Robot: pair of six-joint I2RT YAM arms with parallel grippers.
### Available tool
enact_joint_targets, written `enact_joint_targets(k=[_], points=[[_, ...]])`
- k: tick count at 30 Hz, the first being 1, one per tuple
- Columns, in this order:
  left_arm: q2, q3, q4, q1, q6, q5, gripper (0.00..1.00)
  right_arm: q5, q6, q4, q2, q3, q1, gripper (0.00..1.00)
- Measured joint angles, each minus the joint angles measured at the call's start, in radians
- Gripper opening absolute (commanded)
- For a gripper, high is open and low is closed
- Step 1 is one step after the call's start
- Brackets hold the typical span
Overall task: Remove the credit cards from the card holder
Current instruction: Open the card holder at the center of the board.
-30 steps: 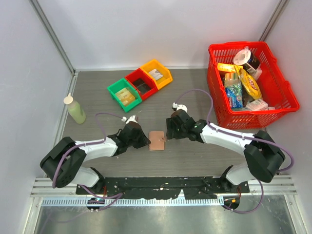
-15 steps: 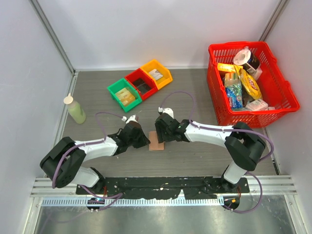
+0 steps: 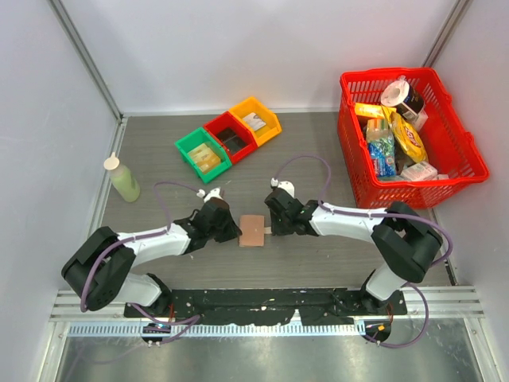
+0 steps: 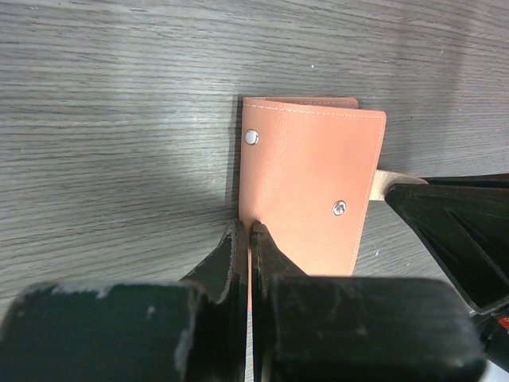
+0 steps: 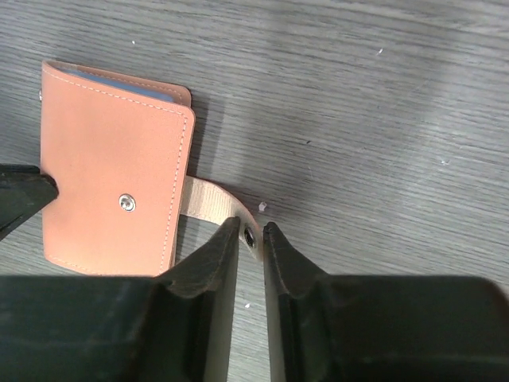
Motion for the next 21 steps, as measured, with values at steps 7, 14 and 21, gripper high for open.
enact_joint_targets(k=[7,14,21], points=[[0.000,0.023,-0.037,0.000,0.030,-0.005,0.04,-0.057,0.039,0.122,-0.019,-0.084,-0.024,0.01],[-0.009,0.082,-0.121,-0.032,0.099,-0.067,0.74,-0.182,0.100,0.297,-0.071,-0.207,-0.093,0.01],[-0.031,0.198,-0.253,-0.164,0.165,-0.210,1.00,-0.309,0.153,0.418,-0.087,-0.280,-0.151,0.01]])
